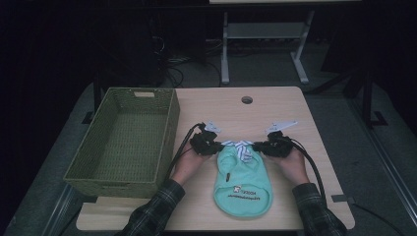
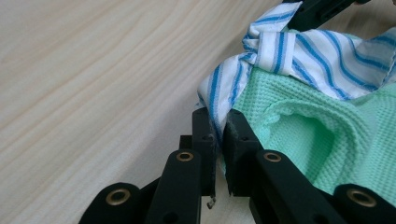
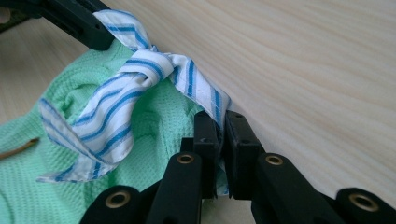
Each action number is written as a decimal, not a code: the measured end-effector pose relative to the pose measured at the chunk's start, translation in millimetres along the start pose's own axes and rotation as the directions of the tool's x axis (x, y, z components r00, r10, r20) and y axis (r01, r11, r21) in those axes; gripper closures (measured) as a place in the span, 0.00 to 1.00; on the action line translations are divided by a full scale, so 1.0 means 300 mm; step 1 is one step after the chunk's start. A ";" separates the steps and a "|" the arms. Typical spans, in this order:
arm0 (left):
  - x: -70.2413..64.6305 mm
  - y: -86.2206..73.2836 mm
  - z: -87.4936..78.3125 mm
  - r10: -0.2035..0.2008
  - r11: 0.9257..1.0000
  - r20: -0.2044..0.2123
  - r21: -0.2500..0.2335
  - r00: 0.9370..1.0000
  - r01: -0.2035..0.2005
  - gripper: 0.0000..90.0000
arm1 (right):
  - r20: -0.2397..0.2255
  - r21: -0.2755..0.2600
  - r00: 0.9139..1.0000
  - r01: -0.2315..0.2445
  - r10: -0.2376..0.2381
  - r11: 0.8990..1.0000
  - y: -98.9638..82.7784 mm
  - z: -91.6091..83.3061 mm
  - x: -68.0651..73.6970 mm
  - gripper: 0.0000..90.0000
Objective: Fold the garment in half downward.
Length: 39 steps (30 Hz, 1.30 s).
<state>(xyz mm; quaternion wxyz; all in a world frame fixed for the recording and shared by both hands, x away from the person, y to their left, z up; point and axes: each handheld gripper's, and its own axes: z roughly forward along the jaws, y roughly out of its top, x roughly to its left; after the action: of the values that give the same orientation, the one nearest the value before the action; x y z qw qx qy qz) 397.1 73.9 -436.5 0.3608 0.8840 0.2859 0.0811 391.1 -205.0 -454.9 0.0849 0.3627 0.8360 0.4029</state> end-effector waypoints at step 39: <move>-0.092 0.069 -0.171 0.138 0.974 -0.134 -0.161 0.981 -0.159 0.93 | 0.076 -0.158 0.994 0.088 -0.076 0.983 0.047 -0.146 0.100 0.93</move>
<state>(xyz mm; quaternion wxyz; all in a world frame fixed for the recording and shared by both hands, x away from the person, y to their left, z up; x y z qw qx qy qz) 365.7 76.9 -383.4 0.4103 0.8620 0.2324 0.1859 358.0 -205.9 -411.0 0.1597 0.3337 0.8114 0.4525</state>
